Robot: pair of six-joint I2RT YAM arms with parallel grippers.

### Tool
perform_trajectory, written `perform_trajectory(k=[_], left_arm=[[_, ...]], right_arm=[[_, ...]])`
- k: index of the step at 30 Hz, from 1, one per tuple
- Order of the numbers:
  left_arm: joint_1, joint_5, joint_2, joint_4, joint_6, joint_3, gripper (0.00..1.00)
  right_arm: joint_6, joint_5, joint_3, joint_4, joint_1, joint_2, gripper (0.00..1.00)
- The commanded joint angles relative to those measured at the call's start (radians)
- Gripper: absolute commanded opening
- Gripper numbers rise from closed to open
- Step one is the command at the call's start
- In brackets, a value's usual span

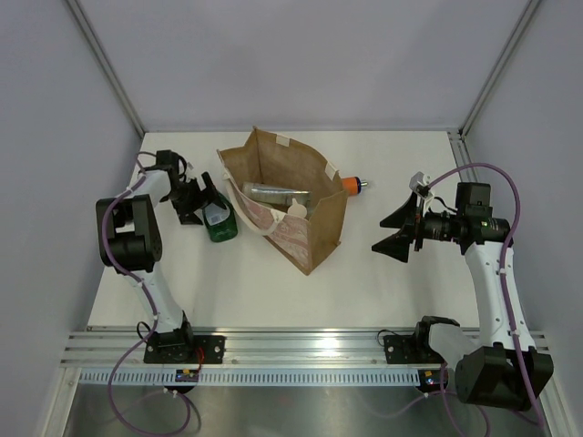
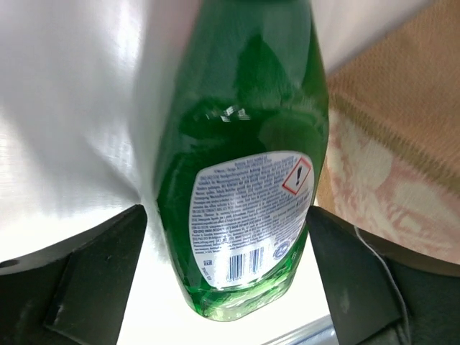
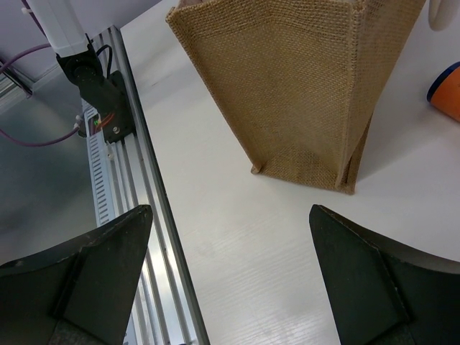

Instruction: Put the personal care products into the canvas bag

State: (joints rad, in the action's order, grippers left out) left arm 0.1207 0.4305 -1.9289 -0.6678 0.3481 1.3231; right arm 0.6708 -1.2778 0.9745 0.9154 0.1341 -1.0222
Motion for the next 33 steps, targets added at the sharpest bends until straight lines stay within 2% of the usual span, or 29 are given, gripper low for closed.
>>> perform_trajectory(k=[1,4,8,12,17,18,22,24,25,29,33], left_arm=[[0.004,-0.105,0.016,-0.022,0.034,0.103,0.99],[0.004,-0.092,-0.013,-0.026,0.060,0.151,0.99],[0.004,-0.069,-0.141,-0.073,0.072,0.298,0.99],[-0.007,-0.061,-0.211,-0.105,0.045,0.349,0.99],[-0.036,-0.143,-0.248,-0.136,0.017,0.364,0.95],[-0.039,-0.172,-0.254,-0.139,0.019,0.363,0.88],[-0.058,-0.184,-0.259,-0.130,0.009,0.335,0.76],[-0.065,-0.179,-0.254,-0.122,-0.004,0.314,0.64],[-0.066,-0.164,-0.242,-0.118,-0.008,0.283,0.46],[-0.061,-0.147,-0.167,-0.069,-0.020,0.161,0.06],[-0.052,-0.099,-0.039,-0.001,0.011,-0.002,0.00]], right_arm=[[0.027,-0.037,0.043,0.008,0.007,-0.006,1.00],[0.033,-0.037,0.046,0.016,0.007,-0.012,1.00],[0.038,-0.034,0.047,0.022,0.007,-0.021,1.00],[0.041,-0.032,0.049,0.025,0.009,-0.030,0.99],[0.056,-0.034,0.058,0.045,0.009,-0.047,1.00],[0.061,-0.032,0.058,0.046,0.009,-0.047,0.99],[0.062,-0.029,0.058,0.048,0.009,-0.052,0.99],[0.062,-0.029,0.059,0.048,0.010,-0.052,0.99],[0.064,-0.031,0.059,0.050,0.010,-0.052,1.00],[0.064,-0.035,0.058,0.053,0.015,-0.050,1.00],[0.085,-0.048,0.061,0.071,0.015,-0.046,1.00]])
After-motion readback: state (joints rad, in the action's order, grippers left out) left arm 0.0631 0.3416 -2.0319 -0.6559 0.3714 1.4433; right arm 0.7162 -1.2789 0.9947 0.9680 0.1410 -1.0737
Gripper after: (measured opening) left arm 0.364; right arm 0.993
